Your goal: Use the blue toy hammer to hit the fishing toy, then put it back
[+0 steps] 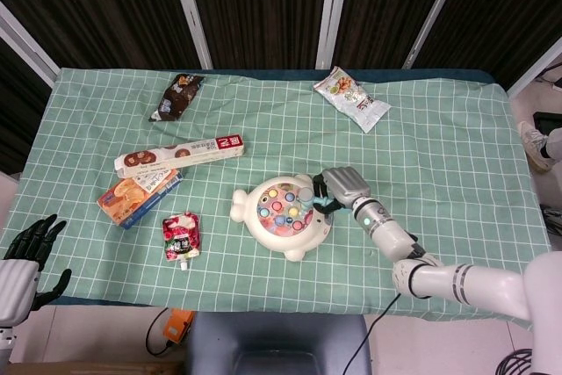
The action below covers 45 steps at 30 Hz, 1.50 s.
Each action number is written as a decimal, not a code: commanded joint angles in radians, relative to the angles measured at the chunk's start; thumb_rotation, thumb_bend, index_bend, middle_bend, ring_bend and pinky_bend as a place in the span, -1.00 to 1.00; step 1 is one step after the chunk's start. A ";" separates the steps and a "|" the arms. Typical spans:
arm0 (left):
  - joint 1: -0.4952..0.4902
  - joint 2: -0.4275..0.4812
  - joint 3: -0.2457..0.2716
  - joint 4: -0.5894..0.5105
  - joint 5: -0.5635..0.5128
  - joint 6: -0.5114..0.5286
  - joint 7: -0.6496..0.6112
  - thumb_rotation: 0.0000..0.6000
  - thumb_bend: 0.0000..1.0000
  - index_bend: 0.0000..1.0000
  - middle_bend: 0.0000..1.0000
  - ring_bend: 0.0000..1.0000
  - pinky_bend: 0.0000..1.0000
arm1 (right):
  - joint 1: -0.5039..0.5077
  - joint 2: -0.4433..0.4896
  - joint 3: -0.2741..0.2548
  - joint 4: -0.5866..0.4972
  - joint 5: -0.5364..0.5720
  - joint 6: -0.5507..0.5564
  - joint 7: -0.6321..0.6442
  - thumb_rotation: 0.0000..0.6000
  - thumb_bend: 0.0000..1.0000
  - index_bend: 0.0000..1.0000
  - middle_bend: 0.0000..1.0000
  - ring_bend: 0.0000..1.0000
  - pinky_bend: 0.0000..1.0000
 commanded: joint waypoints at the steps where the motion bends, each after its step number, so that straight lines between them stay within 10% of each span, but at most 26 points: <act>1: 0.000 0.000 0.000 0.000 0.000 0.000 0.000 1.00 -0.22 -1.00 -1.00 -1.00 -0.71 | 0.002 -0.003 -0.002 0.002 0.005 0.001 -0.004 1.00 0.51 1.00 0.57 0.67 0.87; 13: 0.002 0.000 0.000 0.002 0.002 0.005 -0.001 1.00 -0.22 -1.00 -1.00 -1.00 -0.71 | -0.089 0.105 0.046 -0.097 -0.116 0.044 0.121 1.00 0.51 1.00 0.57 0.67 0.87; 22: 0.001 -0.007 -0.001 -0.003 -0.003 -0.001 0.024 1.00 -0.22 -1.00 -1.00 -1.00 -0.71 | -0.260 0.205 -0.009 -0.139 -0.421 0.038 0.353 1.00 0.51 1.00 0.57 0.65 0.86; 32: -0.006 -0.022 -0.005 -0.013 -0.018 -0.020 0.074 1.00 -0.22 -1.00 -1.00 -1.00 -0.71 | -0.357 0.203 -0.127 0.017 -0.719 0.013 0.569 1.00 0.51 1.00 0.57 0.63 0.84; 45: -0.030 -0.045 -0.014 -0.026 -0.056 -0.075 0.142 1.00 -0.22 -1.00 -1.00 -1.00 -0.71 | -0.379 0.177 -0.172 0.220 -0.837 0.008 0.787 1.00 0.51 1.00 0.57 0.61 0.82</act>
